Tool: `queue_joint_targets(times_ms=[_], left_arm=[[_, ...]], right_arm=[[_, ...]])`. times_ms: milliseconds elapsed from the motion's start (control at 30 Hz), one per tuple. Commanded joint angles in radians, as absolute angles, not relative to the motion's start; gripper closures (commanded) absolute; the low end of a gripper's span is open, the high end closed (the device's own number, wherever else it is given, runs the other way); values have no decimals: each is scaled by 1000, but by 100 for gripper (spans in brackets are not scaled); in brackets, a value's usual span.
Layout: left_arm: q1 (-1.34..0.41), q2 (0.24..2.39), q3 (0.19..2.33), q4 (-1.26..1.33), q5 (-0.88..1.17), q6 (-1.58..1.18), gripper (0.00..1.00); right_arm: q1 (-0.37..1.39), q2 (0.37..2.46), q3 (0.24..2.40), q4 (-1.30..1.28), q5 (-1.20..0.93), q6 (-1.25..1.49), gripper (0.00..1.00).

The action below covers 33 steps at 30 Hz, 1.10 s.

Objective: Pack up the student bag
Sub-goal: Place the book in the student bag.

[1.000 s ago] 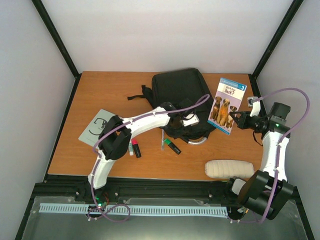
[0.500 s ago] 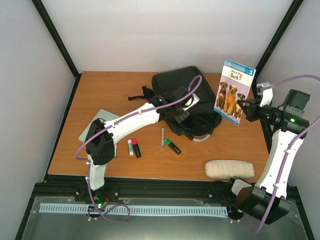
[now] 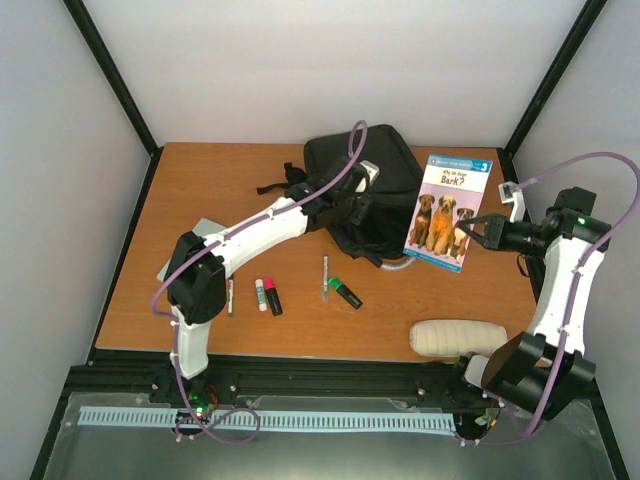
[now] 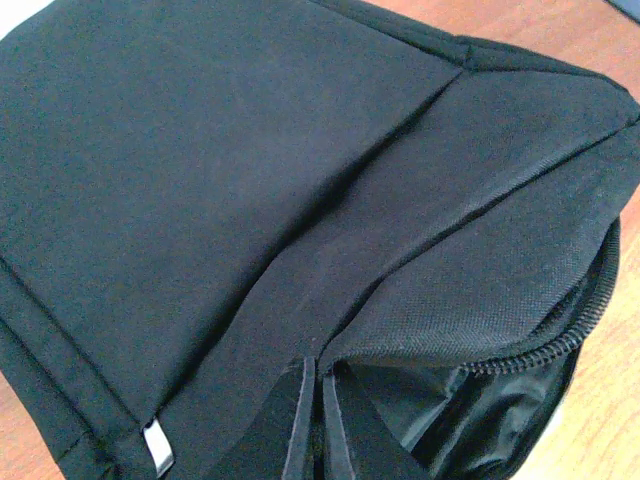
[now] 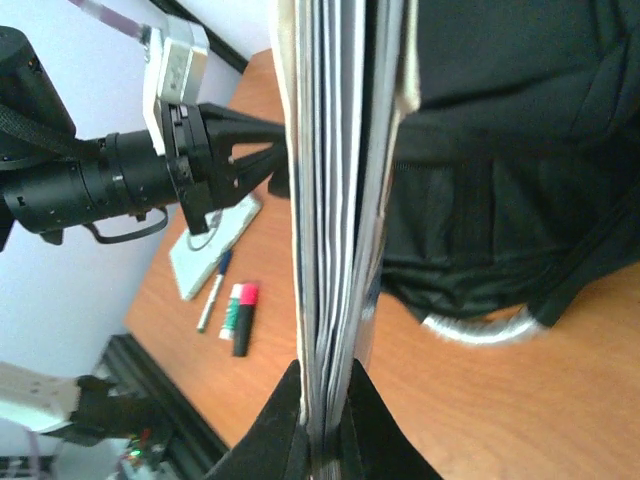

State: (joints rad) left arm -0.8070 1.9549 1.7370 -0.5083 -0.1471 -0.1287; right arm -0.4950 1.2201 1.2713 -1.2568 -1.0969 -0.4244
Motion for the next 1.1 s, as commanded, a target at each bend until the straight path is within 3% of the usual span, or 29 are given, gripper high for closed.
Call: queue_joint_targets(times_ms=[0, 467, 1067], left_arm=[[-788, 1930, 1816, -405, -155, -211, 99], [-779, 2040, 2114, -477, -90, -269, 99], [-779, 1787, 1723, -315, -30, -208, 99]], right_arm=[[-496, 1260, 1303, -1406, -1202, -475, 97], [-332, 1088, 1097, -1306, -1098, -294, 97], [-248, 1470, 1160, -1252, -1136, -258, 97]])
